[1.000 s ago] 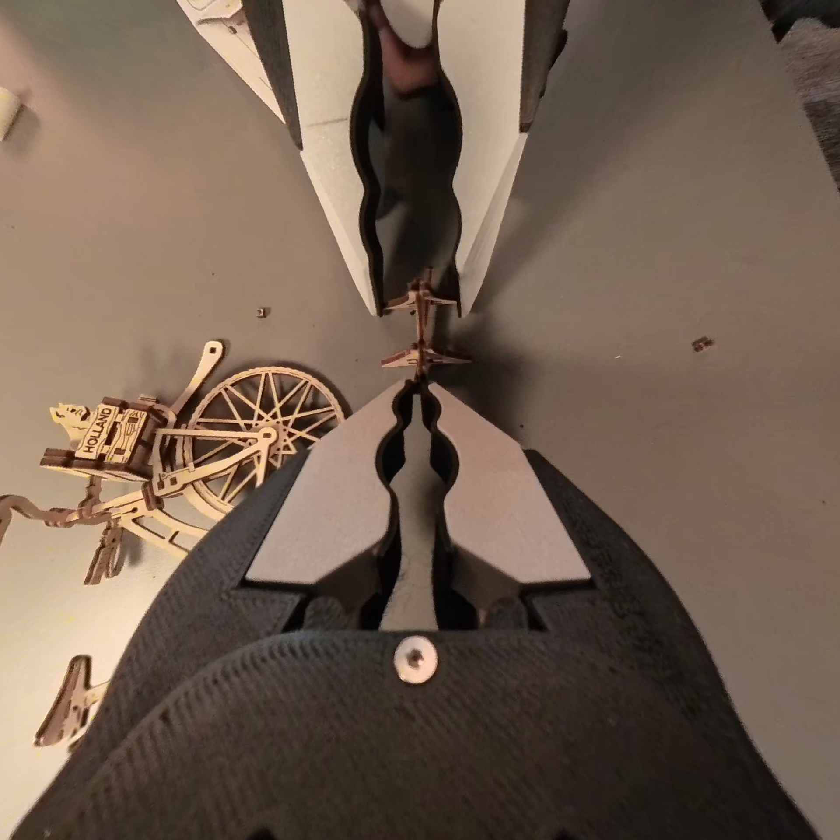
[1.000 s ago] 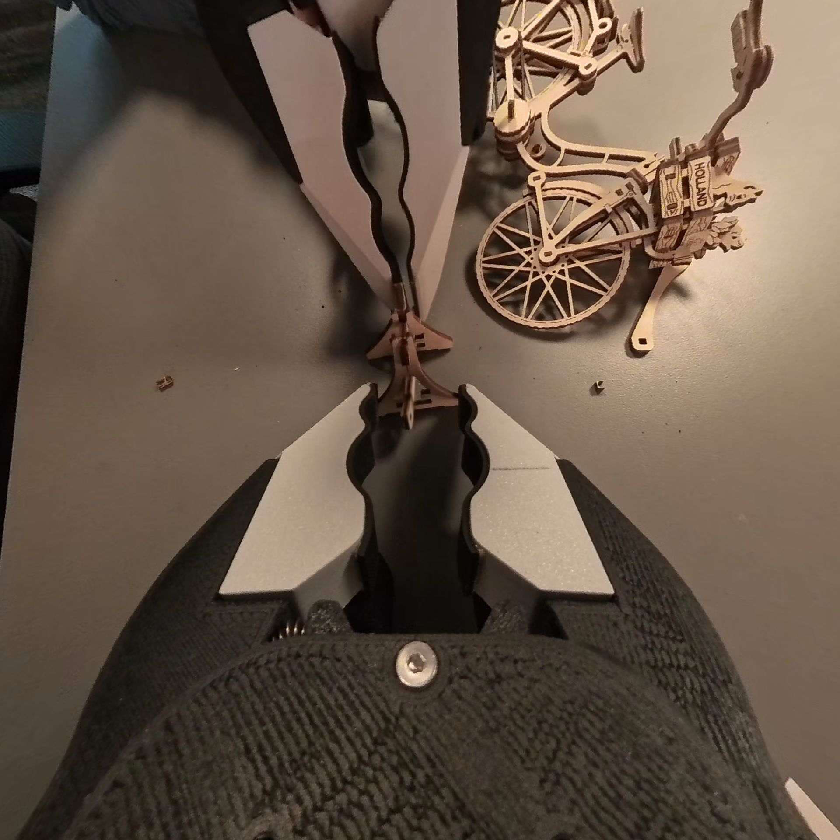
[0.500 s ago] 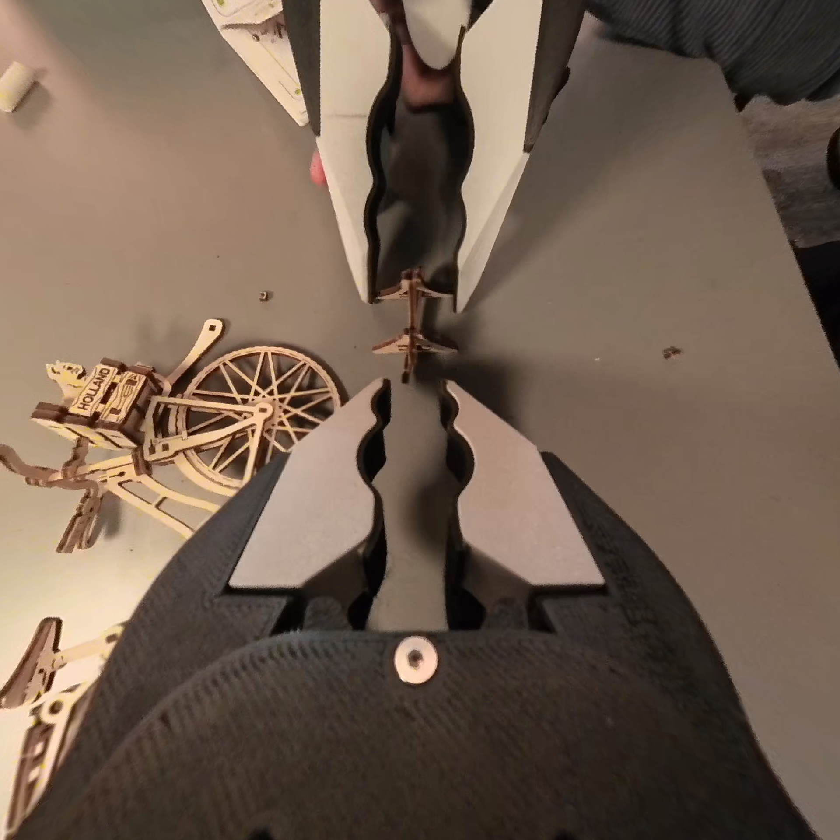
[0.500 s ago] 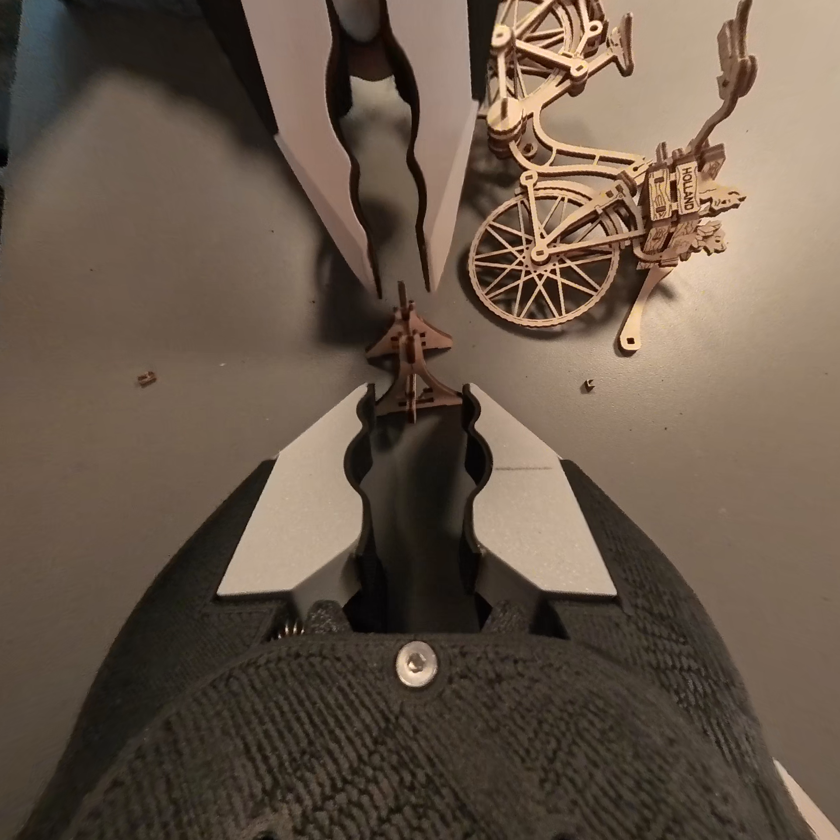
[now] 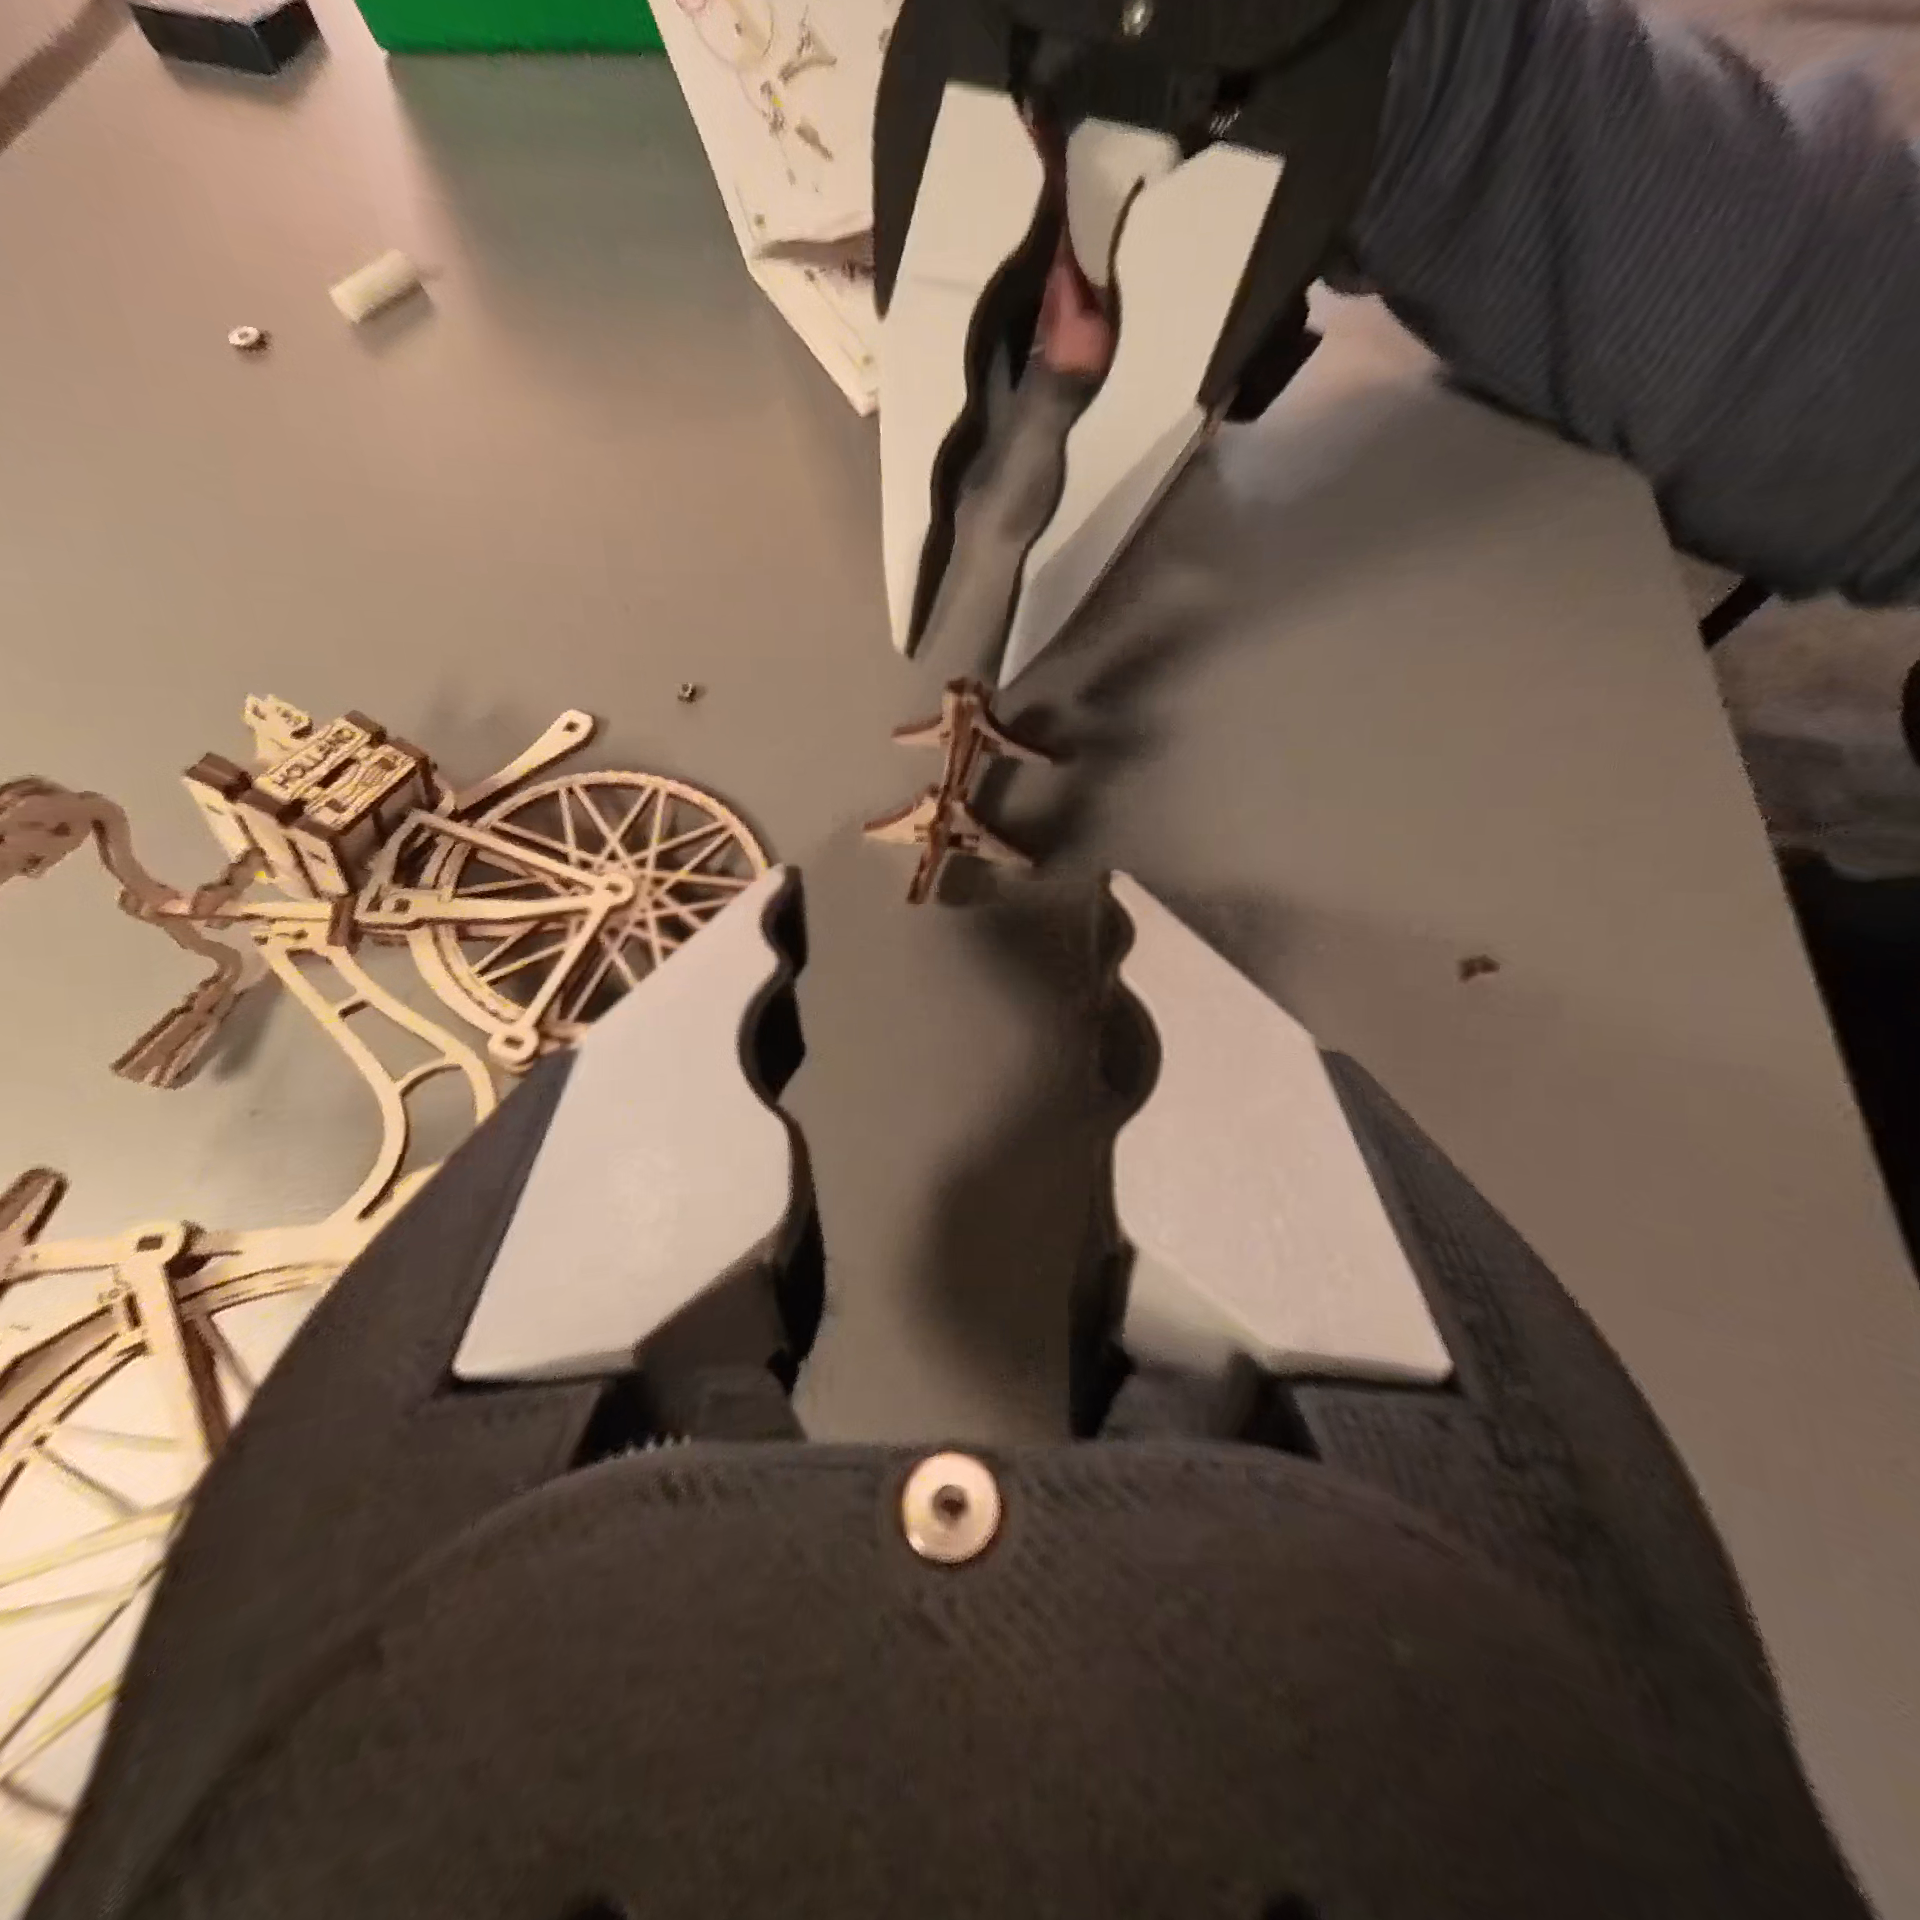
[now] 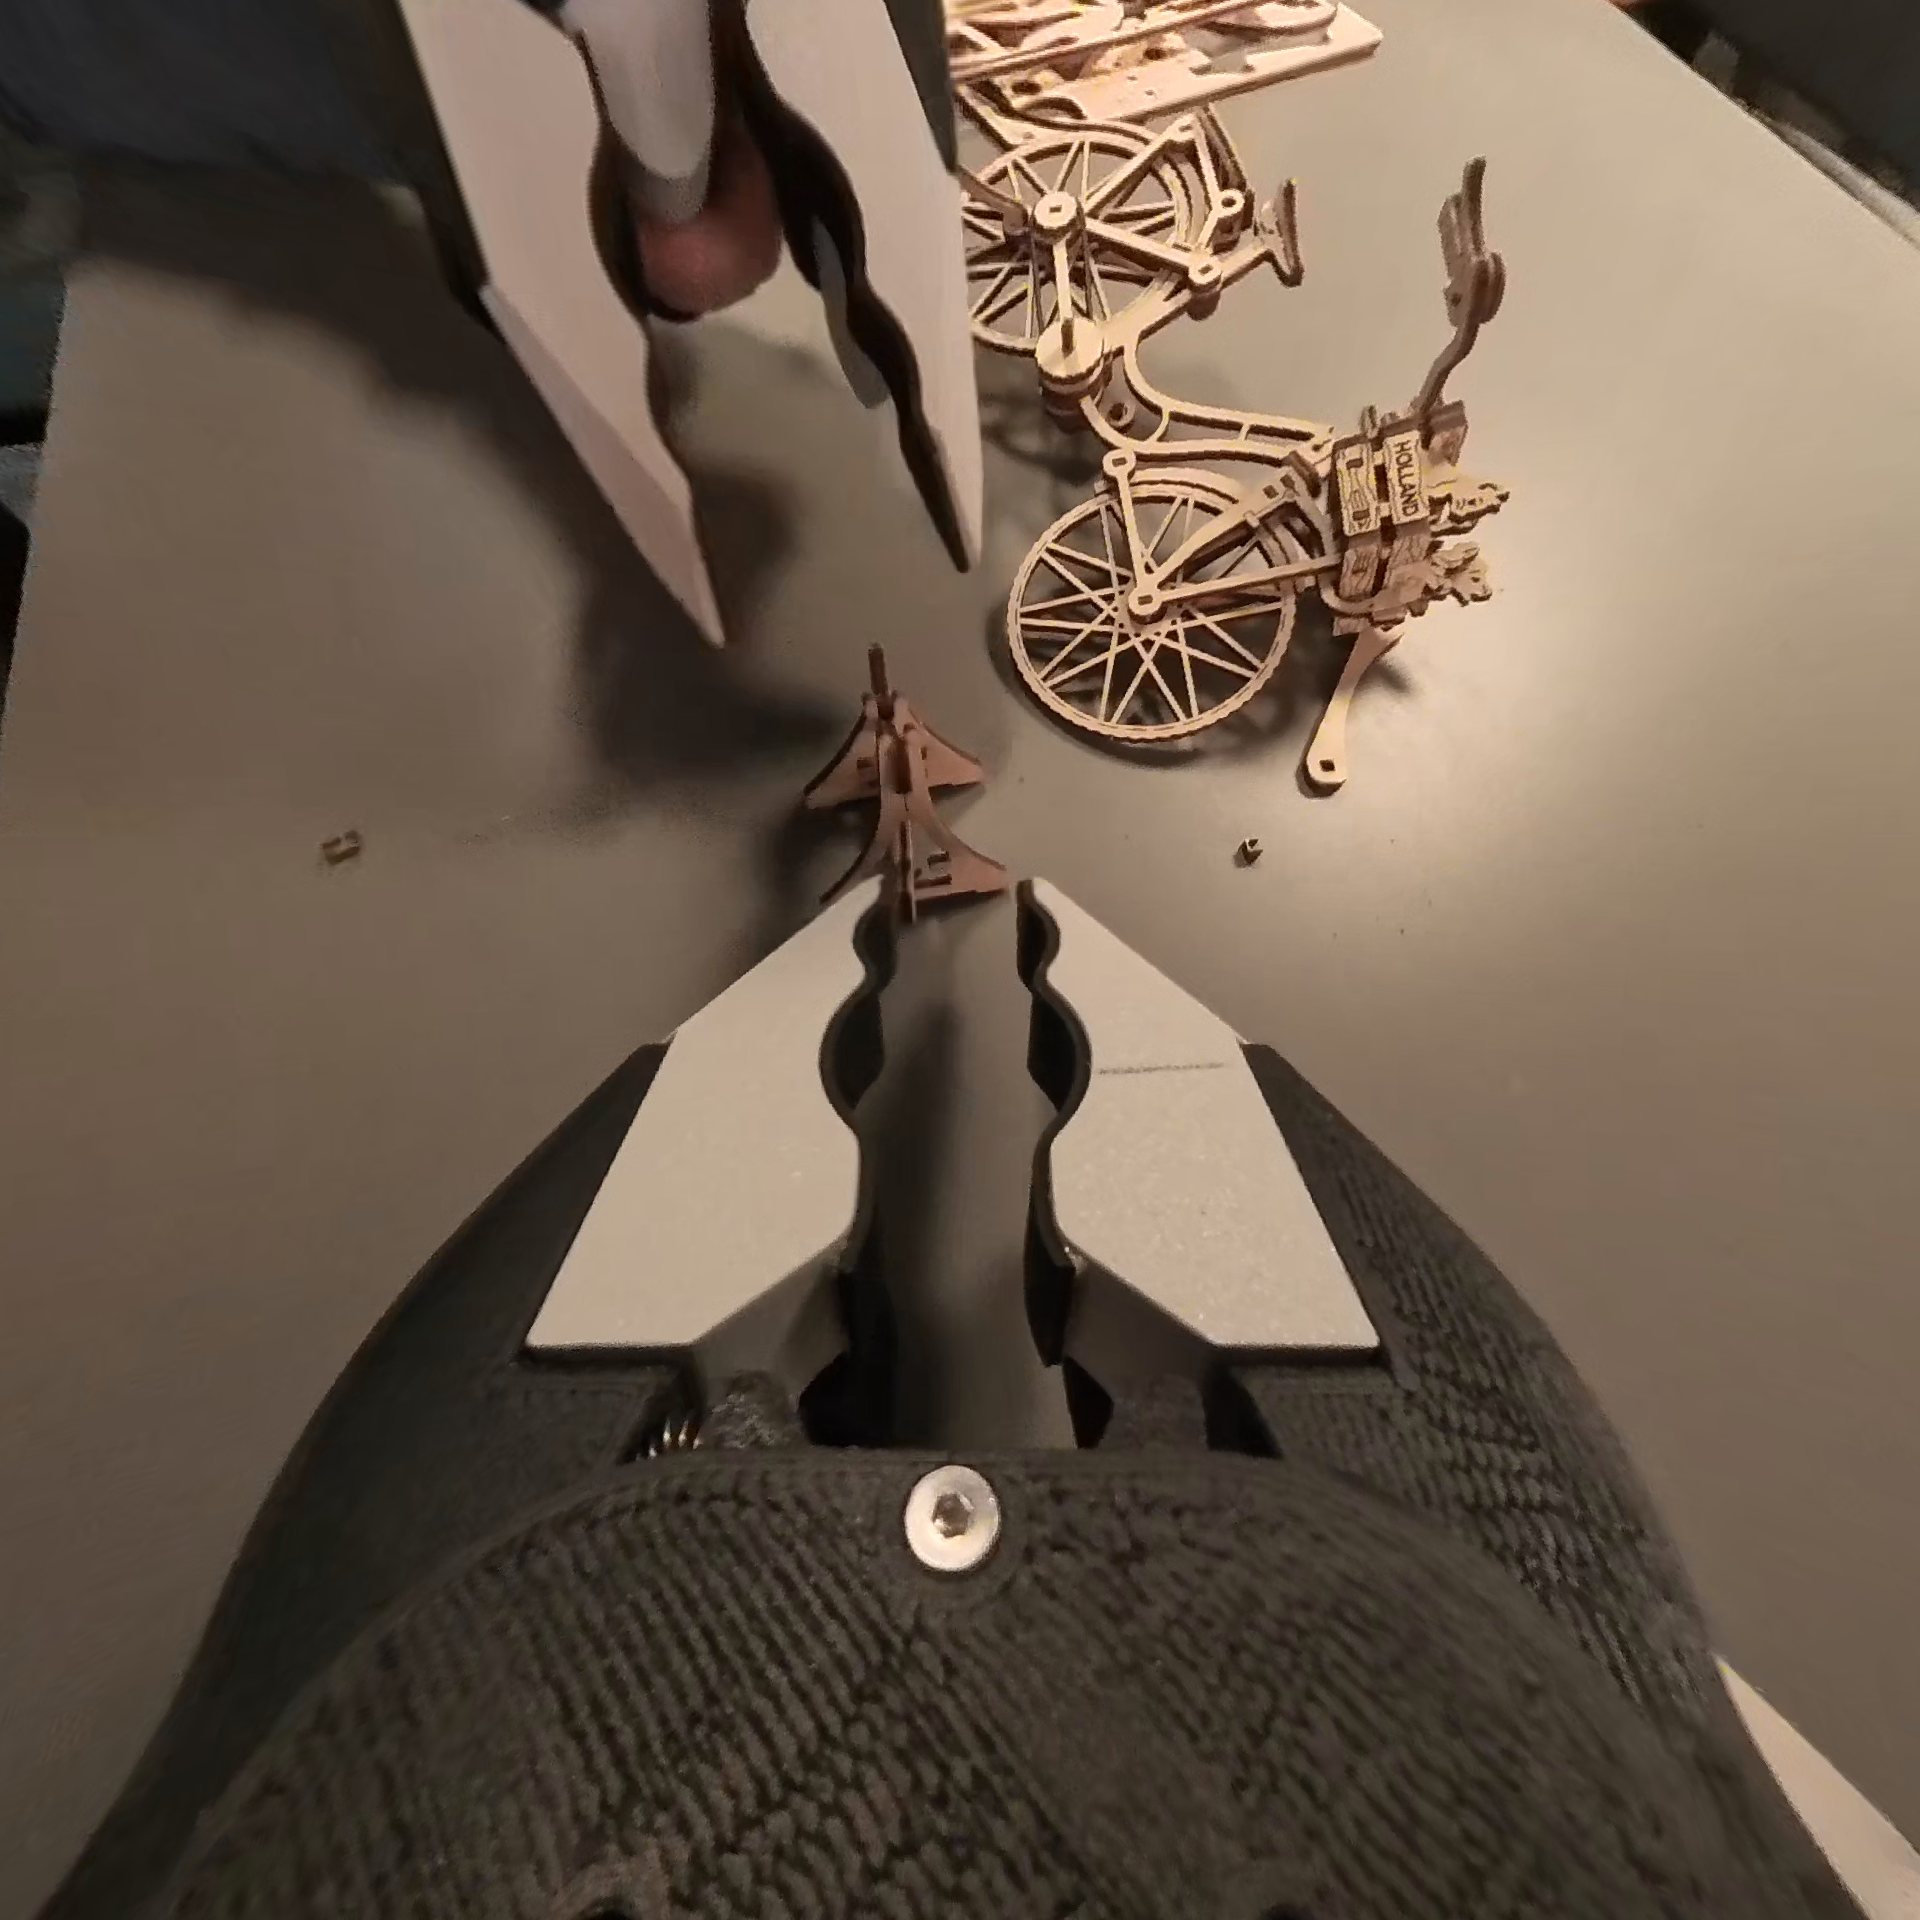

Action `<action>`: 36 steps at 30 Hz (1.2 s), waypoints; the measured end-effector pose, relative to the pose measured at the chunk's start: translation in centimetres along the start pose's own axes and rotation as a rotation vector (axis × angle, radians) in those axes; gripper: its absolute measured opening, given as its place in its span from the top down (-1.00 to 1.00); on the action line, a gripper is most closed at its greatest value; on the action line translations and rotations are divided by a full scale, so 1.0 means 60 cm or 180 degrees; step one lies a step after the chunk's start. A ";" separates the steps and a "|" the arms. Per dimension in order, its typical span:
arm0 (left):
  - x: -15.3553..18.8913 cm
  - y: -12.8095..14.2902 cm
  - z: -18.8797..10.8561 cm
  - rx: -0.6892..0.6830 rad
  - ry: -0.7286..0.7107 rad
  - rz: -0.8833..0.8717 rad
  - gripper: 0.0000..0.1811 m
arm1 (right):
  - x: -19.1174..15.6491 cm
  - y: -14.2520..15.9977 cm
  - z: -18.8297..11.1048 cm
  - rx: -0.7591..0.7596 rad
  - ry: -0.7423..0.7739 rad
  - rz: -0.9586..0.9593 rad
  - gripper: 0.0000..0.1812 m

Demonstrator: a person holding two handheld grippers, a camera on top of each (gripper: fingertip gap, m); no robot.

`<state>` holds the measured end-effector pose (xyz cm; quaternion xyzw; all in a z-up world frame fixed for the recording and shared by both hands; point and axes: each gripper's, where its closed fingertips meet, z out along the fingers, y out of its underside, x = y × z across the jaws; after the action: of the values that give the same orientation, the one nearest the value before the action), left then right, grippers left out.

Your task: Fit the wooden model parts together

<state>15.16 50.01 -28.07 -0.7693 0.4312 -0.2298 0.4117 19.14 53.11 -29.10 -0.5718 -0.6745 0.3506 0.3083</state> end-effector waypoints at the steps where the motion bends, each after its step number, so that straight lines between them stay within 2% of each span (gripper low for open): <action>1: 0.003 -0.002 0.006 0.0012 -0.0012 -0.0005 0.33 | -0.001 0.001 0.001 0.0007 -0.0029 0.0015 0.80; 3: 0.009 0.000 0.021 -0.0067 -0.0011 0.0056 0.24 | -0.003 0.001 0.001 0.0007 -0.0084 0.0045 0.84; 5: 0.006 0.003 0.034 -0.0161 -0.0109 0.0218 0.24 | -0.007 -0.002 -0.002 0.0066 -0.0128 0.0047 0.85; 10: 0.005 -0.005 0.050 -0.0189 -0.0088 0.0409 0.38 | -0.019 -0.001 -0.002 0.0051 -0.0255 0.0035 0.84; 15: 0.001 0.006 0.063 -0.0362 -0.0023 0.0474 0.45 | -0.019 0.006 0.003 -0.0056 -0.0257 0.0041 0.85; 21: -0.002 0.008 0.066 -0.0396 0.0025 0.0447 0.62 | -0.018 0.013 0.009 -0.0166 -0.0245 0.0043 0.90; 27: -0.001 0.009 0.065 -0.0429 0.0096 0.0503 0.63 | -0.015 0.014 0.012 -0.0195 -0.0211 0.0024 0.99; 36: -0.002 0.010 0.064 -0.0466 0.0174 0.0542 0.64 | -0.012 0.014 0.012 -0.0194 -0.0193 0.0070 0.99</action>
<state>17.52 51.62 -30.71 -0.7513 0.5217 -0.1827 0.3605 19.14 52.43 -30.20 -0.5774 -0.6876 0.3504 0.2664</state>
